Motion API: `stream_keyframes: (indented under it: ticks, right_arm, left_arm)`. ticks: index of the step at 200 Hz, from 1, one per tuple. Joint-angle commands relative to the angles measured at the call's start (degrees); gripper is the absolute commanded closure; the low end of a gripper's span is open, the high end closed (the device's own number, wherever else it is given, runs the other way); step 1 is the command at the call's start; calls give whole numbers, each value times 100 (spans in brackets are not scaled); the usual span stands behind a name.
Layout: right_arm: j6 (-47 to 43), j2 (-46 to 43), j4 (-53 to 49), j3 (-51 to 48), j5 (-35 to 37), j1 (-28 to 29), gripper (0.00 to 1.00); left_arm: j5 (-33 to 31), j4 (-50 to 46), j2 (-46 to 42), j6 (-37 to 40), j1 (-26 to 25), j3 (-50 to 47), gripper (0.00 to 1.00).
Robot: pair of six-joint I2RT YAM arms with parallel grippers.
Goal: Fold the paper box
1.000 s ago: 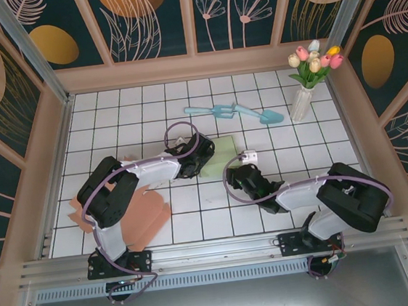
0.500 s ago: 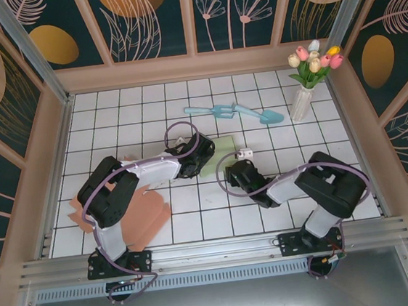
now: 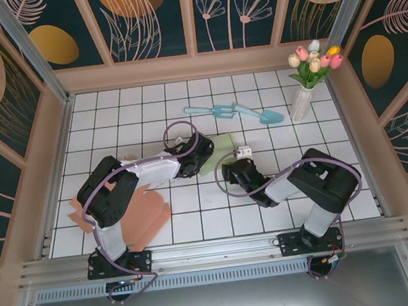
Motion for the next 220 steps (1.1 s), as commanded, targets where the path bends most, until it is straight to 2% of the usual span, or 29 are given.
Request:
stream_keyframes:
  ticks: [1,54,84,115,144,176,200,220]
  right_arm:
    - [187,-587,-371,-10,-61,57,37]
    - [441,-1865,-1691,-38,225,47,35]
    - [401,-2006,-1709,-48,77,-38,34]
    - [388,-1696,-1647,54,-497,-3,34]
    - [379,-1192,-1512,168,-549,137,35]
    - [474,-433,-1089,426,-755,414,43]
    - [518,-15,-964,706,-630,693,44]
    - [562,49,-926,769,-590,696,43]
  left_arm:
    - [72,-1020,238,32,-32,-152,19]
    - [-43,-992,232,257,-7,-96,19]
    - [-134,-1007,160,298,2,-108,19]
    - [-93,-1034,126,269,-3,-152,19]
    - [-153,-1043,-7,303,-3,-160,19]
    - [-172,-1025,-80,261,0,-213,19]
    - [-173,-1042,-54,252,4,-232,19]
    - [-182,-1074,-84,278,16,-264,19]
